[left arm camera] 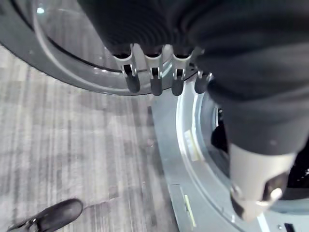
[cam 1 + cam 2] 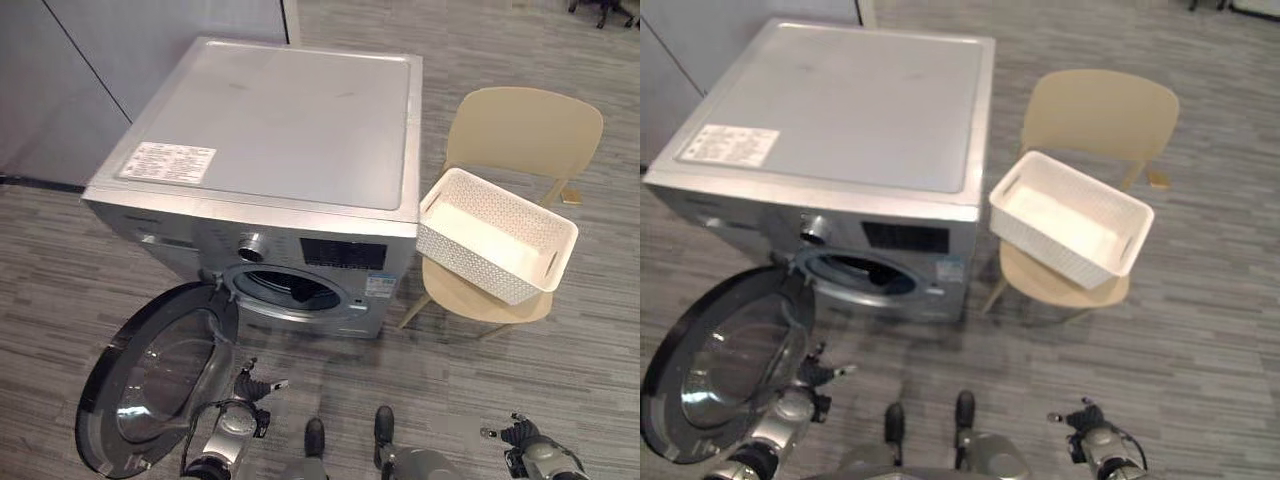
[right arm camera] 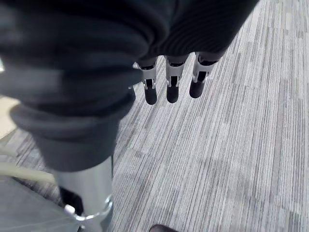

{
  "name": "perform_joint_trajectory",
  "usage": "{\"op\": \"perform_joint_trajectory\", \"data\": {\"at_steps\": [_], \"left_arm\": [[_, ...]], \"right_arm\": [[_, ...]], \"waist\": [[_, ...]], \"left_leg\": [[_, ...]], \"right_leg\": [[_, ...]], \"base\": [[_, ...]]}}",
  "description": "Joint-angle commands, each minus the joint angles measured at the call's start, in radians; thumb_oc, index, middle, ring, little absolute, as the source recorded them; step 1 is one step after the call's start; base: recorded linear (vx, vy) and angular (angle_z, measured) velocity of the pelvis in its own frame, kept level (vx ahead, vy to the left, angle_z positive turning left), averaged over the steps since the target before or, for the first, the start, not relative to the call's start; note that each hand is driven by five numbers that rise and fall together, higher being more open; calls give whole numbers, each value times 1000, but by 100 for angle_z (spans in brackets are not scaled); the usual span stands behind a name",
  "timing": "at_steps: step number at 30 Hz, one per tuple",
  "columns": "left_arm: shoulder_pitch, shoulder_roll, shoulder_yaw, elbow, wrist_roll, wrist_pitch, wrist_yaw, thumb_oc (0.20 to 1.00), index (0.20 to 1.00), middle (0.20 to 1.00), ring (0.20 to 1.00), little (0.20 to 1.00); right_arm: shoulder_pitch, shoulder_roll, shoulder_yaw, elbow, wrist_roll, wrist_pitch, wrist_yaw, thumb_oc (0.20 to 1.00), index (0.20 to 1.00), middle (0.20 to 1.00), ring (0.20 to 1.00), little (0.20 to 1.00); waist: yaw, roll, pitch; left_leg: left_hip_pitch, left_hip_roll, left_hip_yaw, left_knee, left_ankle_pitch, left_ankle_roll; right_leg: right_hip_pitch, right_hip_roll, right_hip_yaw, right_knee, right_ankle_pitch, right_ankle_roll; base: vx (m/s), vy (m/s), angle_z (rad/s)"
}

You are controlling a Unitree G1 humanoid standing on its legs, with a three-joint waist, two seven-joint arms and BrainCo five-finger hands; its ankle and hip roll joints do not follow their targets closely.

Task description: Grab the laundry basket,head to the washer,open it,put in the laundry and shut it.

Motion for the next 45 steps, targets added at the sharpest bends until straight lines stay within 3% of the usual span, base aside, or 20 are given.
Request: {"op": "perform_joint_trajectory", "data": {"at_steps": [1, 2, 3, 4, 5, 8, 13, 15, 19, 22, 26, 29, 36, 40, 43, 45], "left_arm": [[-10, 111, 15, -175, 75, -46, 25, 1000, 1000, 1000, 1000, 1000], [-10, 111, 16, -176, 75, -45, 25, 1000, 1000, 1000, 1000, 1000], [-10, 172, 46, -290, 109, -49, 44, 1000, 1000, 1000, 1000, 1000], [-10, 172, 46, -291, 109, -49, 44, 1000, 1000, 1000, 1000, 1000], [-16, 232, 92, -345, 149, -53, 77, 1000, 1000, 1000, 1000, 1000], [-18, 268, 136, -355, 168, -55, 109, 1000, 1000, 1000, 1000, 1000], [-55, 300, 182, -178, 164, -28, 150, 1000, 1000, 1000, 1000, 1000], [-83, 304, 156, 100, 165, -4, 132, 1000, 1000, 1000, 1000, 1000], [-54, 230, 151, 342, 124, 6, 83, 1000, 1000, 1000, 1000, 1000], [-22, 194, 140, 321, 146, 6, 90, 1000, 1000, 1000, 1000, 1000], [8, 117, 118, 247, 121, 8, 83, 1000, 1000, 1000, 1000, 1000], [54, 19, 57, 81, 63, -5, 36, 1000, 1000, 1000, 1000, 1000], [32, -68, -93, -158, -3, -17, -69, 1000, 1000, 1000, 1000, 1000], [-59, -66, -162, -256, 28, -24, -48, 1000, 1000, 1000, 1000, 1000], [-145, -38, -172, -197, 103, -15, 20, 1000, 1000, 1000, 1000, 1000], [-206, 7, -173, -64, 172, -1, 56, 1000, 1000, 1000, 1000, 1000]], "right_arm": [[14, 6, 19, -6, -16, -8, -11, 1000, 1000, 1000, 1000, 1000], [14, 6, 19, -6, -16, -8, -11, 1000, 1000, 1000, 1000, 1000], [22, 10, 13, -25, -19, -9, -9, 1000, 1000, 1000, 1000, 1000], [22, 10, 13, -25, -19, -9, -9, 1000, 1000, 1000, 1000, 1000], [32, 13, 8, -32, -25, -11, -7, 1000, 1000, 1000, 1000, 1000], [41, 15, 6, -39, -30, -12, -3, 1000, 1000, 1000, 1000, 1000], [46, 13, 12, -37, -29, -6, 7, 1000, 1000, 1000, 1000, 1000], [33, 2, 30, -14, -42, 0, 3, 1000, 1000, 1000, 1000, 1000], [12, -13, 49, 23, -58, 5, -5, 1000, 1000, 1000, 1000, 1000], [9, -16, 46, 29, -62, 5, -4, 1000, 1000, 1000, 1000, 1000], [10, -11, 42, 29, -62, 10, -2, 1000, 1000, 1000, 1000, 1000], [11, 5, 44, 5, -64, 21, 3, 1000, 1000, 1000, 1000, 1000], [10, 18, 74, -33, -77, 27, 4, 1000, 1000, 1000, 1000, 1000], [21, 23, 91, -32, -85, 29, -4, 1000, 1000, 1000, 1000, 1000], [33, 19, 95, -18, -88, 30, -10, 1000, 1000, 1000, 1000, 1000], [41, 11, 97, 12, -97, 30, -14, 1000, 1000, 1000, 1000, 1000]], "waist": [[11, -32, -64], [11, -32, -64], [15, -34, -67], [15, -34, -67], [17, -35, -74], [16, -37, -80], [8, -34, -95], [-1, -28, -102], [-7, -21, -117], [-3, -19, -119], [3, -22, -114], [6, -25, -103], [-12, -35, -87], [-39, -43, -89], [-63, -43, -100], [-81, -38, -114]], "left_leg": [[-54, -51, 5, 7, -21, 7], [-54, -51, 5, 7, -21, 7], [-46, -58, 7, 3, -26, 12], [-46, -58, 7, 3, -26, 12], [-39, -64, 12, -2, -29, 15], [-33, -69, 18, -2, -34, 17], [-29, -73, 34, -2, -37, 18], [-22, -73, 40, -2, -39, 20], [-9, -74, 55, -2, -46, 23], [-6, -74, 56, -2, -47, 23], [-5, -71, 50, -2, -43, 21], [-5, -66, 46, -2, -38, 19], [-6, -45, 60, -2, -31, 11], [-6, -30, 81, -2, -32, 6], [-4, -21, 99, -2, -35, 2], [3, -17, 113, -2, -37, -3]], "right_leg": [[1, -92, 22, 99, -124, 117], [2, -92, 22, 99, -124, 117], [3, -98, 25, 103, -122, 124], [3, -98, 25, 103, -122, 124], [5, -103, 28, 105, -119, 132], [8, -106, 32, 106, -115, 137], [9, -113, 45, 110, -111, 144], [10, -114, 53, 108, -105, 147], [20, -112, 65, 91, -99, 146], [29, -112, 66, 84, -100, 146], [36, -108, 64, 81, -106, 140], [39, -102, 61, 81, -112, 131], [37, -86, 68, 66, -107, 125], [28, -75, 94, 50, -95, 125], [27, -69, 110, 36, -87, 127], [32, -66, 120, 23, -82, 130]], "base": [[-4, 80, 4], [-3, 145, -1], [1, 65, -5], [6, 121, -7], [6, 56, -7], [8, 54, -6], [33, 50, -3], [66, 60, -14], [54, 46, -17], [22, 10, -16], [-9, -49, 6], [-22, -70, 8], [-30, -91, 4], [-16, -73, -30], [23, -38, -29], [58, -20, -48]]}}
